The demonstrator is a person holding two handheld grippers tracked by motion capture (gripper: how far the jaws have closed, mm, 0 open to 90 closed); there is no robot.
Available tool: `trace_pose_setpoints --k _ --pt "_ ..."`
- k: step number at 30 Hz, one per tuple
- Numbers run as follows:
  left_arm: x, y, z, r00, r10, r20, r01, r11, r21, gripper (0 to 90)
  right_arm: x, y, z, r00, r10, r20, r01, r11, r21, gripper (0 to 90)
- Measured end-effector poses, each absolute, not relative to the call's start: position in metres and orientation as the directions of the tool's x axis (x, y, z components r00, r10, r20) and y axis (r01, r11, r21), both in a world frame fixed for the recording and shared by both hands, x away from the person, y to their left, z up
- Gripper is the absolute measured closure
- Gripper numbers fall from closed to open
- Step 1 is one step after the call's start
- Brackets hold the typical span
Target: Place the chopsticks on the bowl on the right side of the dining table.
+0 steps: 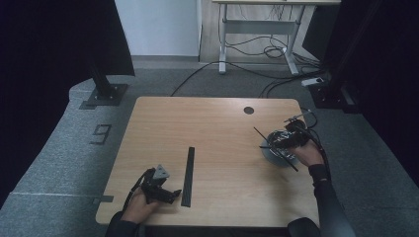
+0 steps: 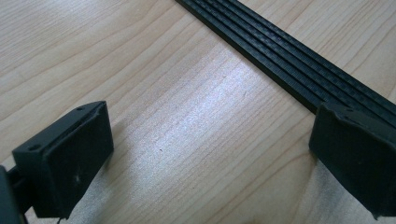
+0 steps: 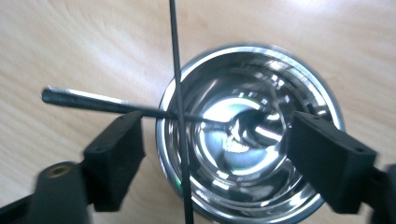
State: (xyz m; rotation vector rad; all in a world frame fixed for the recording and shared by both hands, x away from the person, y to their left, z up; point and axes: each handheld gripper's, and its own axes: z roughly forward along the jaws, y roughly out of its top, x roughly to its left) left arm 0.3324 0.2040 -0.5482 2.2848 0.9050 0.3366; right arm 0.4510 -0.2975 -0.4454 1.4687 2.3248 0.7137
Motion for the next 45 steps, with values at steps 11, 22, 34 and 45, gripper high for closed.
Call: trace_pose_setpoints --k 11,22,34,45 --pt "0.332 0.204 -0.548 0.728 0.685 0.0 0.518 -0.55 0.656 0.0 0.428 -0.321 -0.459 -0.331 0.943 0.048 0.668 0.198 0.717 0.0" --pt "0.332 0.204 -0.548 0.725 0.689 -0.001 0.521 -0.547 0.655 0.0 0.419 -0.319 -0.481 -0.292 0.955 0.055 0.633 0.15 0.759 0.0" --pt "0.331 0.203 -0.548 0.72 0.694 0.001 0.524 -0.544 0.655 0.0 0.42 -0.309 -0.497 -0.275 0.959 -0.069 0.624 0.233 0.746 2.1" --pt "0.331 0.203 -0.549 0.72 0.694 -0.001 0.525 -0.543 0.655 0.0 0.421 -0.311 -0.502 -0.264 0.96 -0.098 0.629 0.248 0.737 5.8"
